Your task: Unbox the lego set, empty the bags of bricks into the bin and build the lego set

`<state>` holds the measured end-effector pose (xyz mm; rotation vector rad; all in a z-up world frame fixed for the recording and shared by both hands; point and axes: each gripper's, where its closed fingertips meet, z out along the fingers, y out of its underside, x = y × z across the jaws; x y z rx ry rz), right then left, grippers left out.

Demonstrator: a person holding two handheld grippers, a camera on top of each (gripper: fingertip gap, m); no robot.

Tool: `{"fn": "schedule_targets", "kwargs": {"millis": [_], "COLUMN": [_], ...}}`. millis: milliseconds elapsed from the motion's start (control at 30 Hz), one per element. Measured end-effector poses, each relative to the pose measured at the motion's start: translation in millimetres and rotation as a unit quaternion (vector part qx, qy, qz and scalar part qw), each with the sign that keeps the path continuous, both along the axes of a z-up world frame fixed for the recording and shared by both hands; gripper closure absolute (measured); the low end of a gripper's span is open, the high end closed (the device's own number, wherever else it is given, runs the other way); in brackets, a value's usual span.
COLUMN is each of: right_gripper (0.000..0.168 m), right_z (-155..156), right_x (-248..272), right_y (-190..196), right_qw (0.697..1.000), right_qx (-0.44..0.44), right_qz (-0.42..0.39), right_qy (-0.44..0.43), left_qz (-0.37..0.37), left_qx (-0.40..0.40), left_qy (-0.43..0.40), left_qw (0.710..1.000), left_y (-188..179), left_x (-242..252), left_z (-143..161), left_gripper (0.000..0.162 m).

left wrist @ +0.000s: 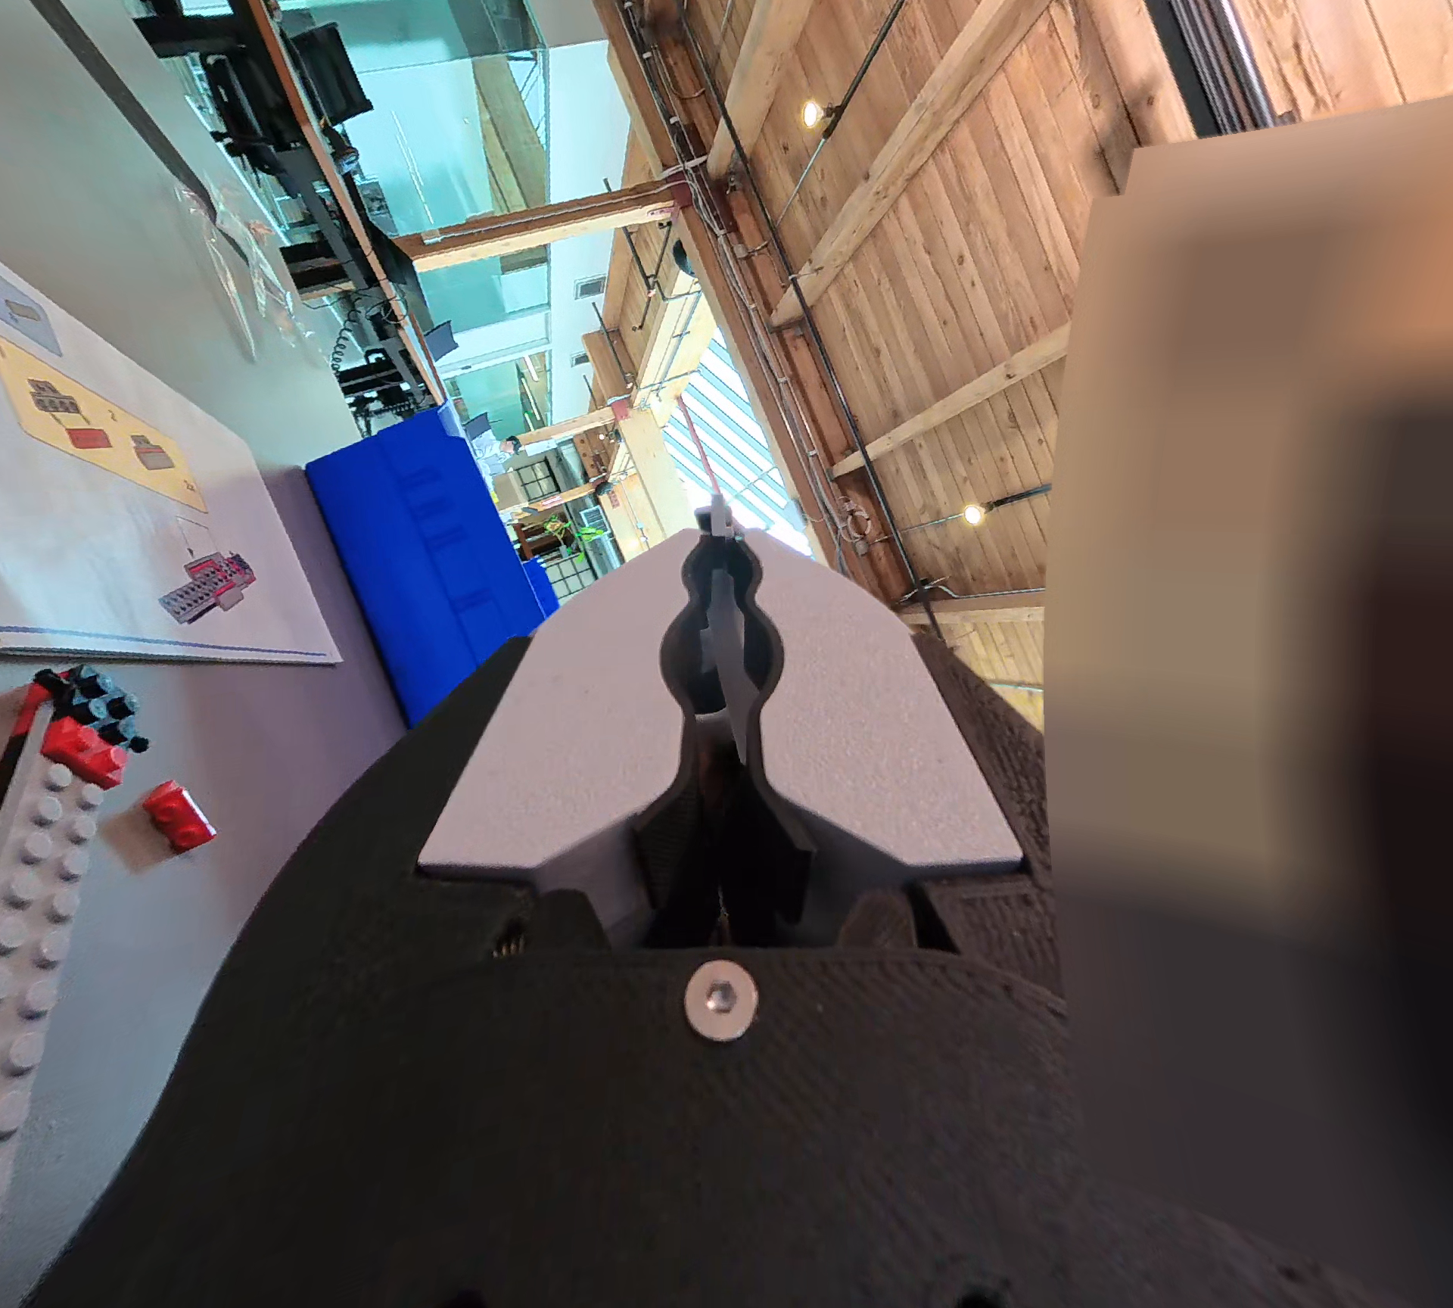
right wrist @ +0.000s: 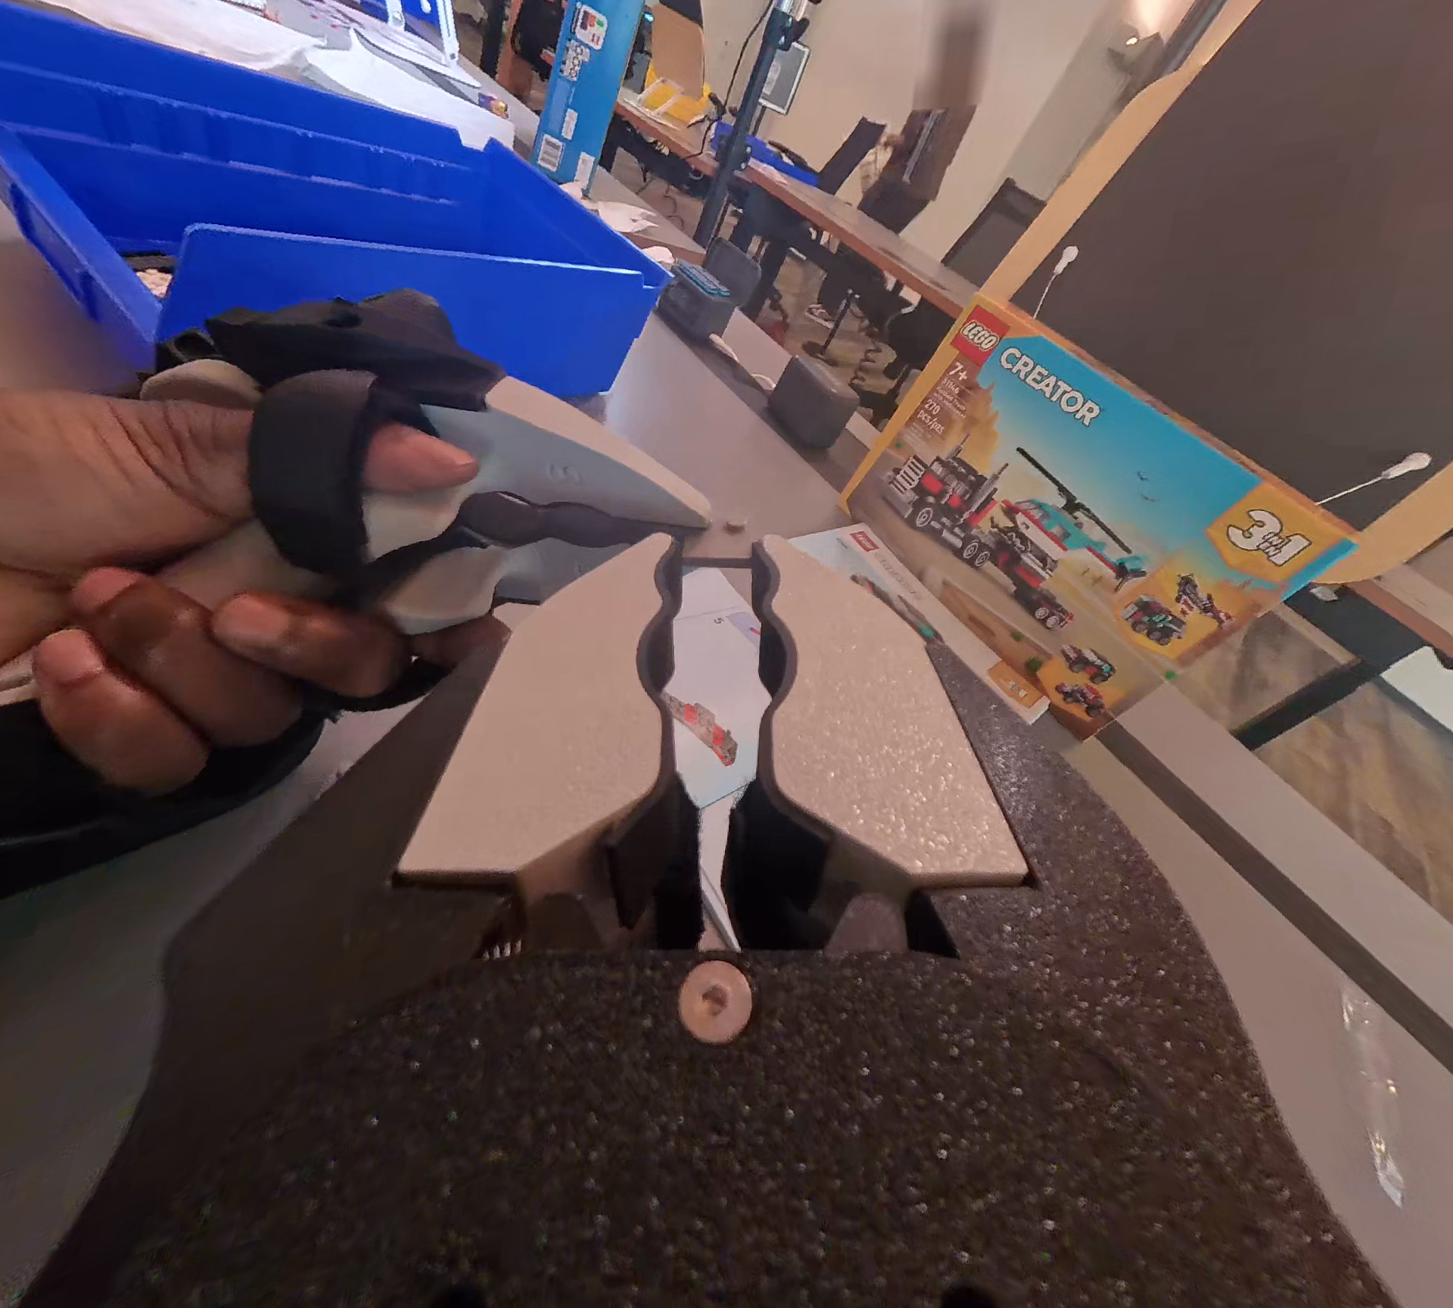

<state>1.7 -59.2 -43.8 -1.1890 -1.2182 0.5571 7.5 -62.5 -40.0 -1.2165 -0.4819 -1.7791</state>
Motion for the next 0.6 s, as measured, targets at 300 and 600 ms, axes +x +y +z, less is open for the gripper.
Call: {"fn": "schedule_targets", "kwargs": {"millis": [300, 600], "right_gripper": [0.152, 0.152], "right_z": [-72.1, -122.5], "right_x": [46.5, 39.0], "right_y": [14.8, 20.7], "right_qw": [0.961, 0.923], "right_qx": [-0.258, -0.339], "right_qz": [-0.008, -0.017], "right_qy": [-0.098, -0.180], "left_qz": [-0.092, -0.220], "left_qx": [0.034, 0.047], "left_qy": [0.558, 0.622], "left_qw": [0.824, 0.750], "left_y": [-4.7, 6.2], "left_x": [-10.7, 9.8], "left_z": [-73.8, -117.5], "left_gripper": [0.142, 0.147]}}
